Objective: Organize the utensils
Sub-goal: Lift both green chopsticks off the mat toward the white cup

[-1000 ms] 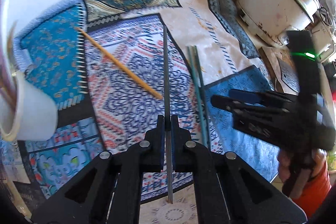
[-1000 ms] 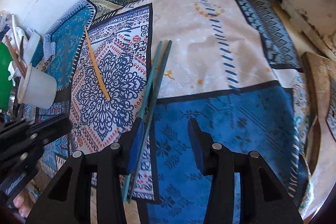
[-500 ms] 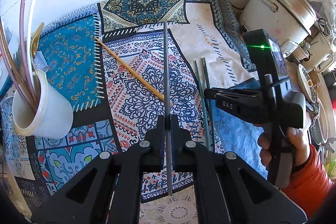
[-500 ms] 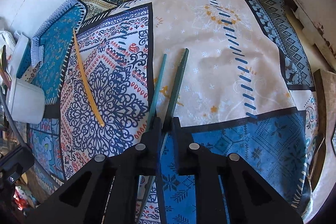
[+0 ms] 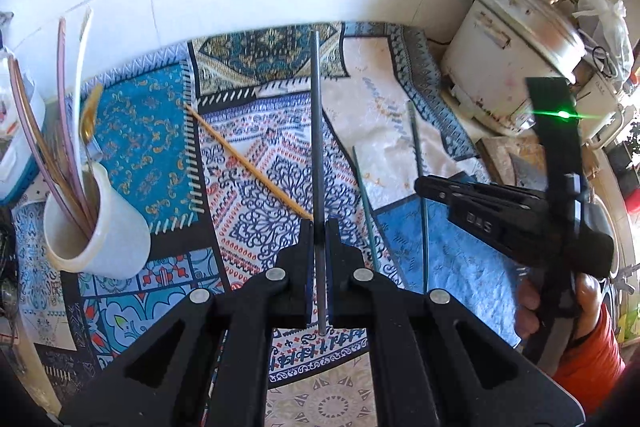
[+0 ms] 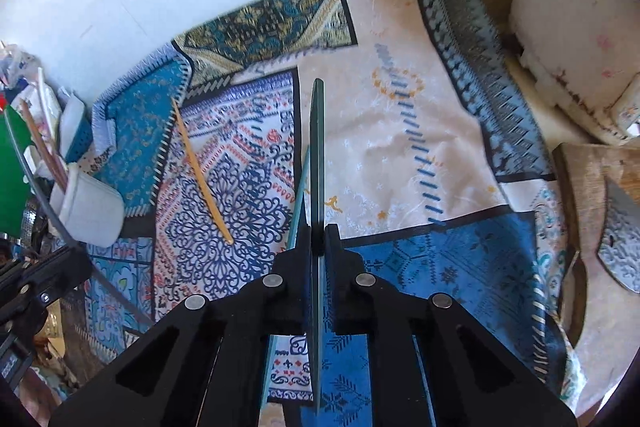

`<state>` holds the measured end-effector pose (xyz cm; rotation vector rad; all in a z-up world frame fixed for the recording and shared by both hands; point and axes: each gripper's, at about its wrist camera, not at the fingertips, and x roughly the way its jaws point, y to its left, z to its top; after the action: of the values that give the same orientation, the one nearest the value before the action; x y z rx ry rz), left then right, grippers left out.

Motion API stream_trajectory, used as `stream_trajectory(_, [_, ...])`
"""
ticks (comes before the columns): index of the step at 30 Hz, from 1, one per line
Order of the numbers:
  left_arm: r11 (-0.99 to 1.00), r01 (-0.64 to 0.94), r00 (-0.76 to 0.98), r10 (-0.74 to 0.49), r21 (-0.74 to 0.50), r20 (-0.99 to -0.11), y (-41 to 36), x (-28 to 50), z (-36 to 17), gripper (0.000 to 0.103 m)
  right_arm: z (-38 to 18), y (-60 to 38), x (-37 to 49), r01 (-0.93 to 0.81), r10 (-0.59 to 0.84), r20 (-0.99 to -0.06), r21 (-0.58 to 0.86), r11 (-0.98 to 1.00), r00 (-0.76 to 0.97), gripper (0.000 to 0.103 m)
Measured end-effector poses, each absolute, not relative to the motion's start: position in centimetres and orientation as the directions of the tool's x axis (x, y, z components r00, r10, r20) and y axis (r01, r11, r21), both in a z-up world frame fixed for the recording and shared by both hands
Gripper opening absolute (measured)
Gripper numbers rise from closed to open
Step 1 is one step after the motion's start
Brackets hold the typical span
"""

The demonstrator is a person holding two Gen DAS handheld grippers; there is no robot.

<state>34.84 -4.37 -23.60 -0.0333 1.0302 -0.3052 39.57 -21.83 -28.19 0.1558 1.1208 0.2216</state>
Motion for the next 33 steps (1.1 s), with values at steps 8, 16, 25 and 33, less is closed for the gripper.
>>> stream_trajectory(8, [0.954, 0.251, 0.554, -0.281, -0.164, -0.784, -3.8, 34.1, -20.1, 0.003, -23.0, -21.1, 37.9, -0.108, 0.255, -0.797, 0.236, 0.966, 0.548, 0.006])
stream_trajectory(16, [0.962, 0.236, 0.649, -0.262, -0.139, -0.714, -1.5, 33.2, -15.9, 0.003, -17.6, -18.7, 37.5, -0.16, 0.276, -0.705, 0.227, 0.961, 0.653, 0.006])
stream_trajectory(25, [0.981, 0.152, 0.741, -0.192, -0.119, -0.643, 3.8, 31.5, -12.1, 0.003, -12.0, -12.9, 37.4, -0.29, 0.359, -0.59, 0.214, 0.933, 0.723, 0.006])
stream_trajectory(33, [0.991, 0.05, 0.787, -0.113, -0.12, -0.607, 9.8, 30.9, -10.3, 0.003, -10.0, -6.9, 37.6, -0.407, 0.452, -0.53, 0.208, 0.889, 0.717, 0.006])
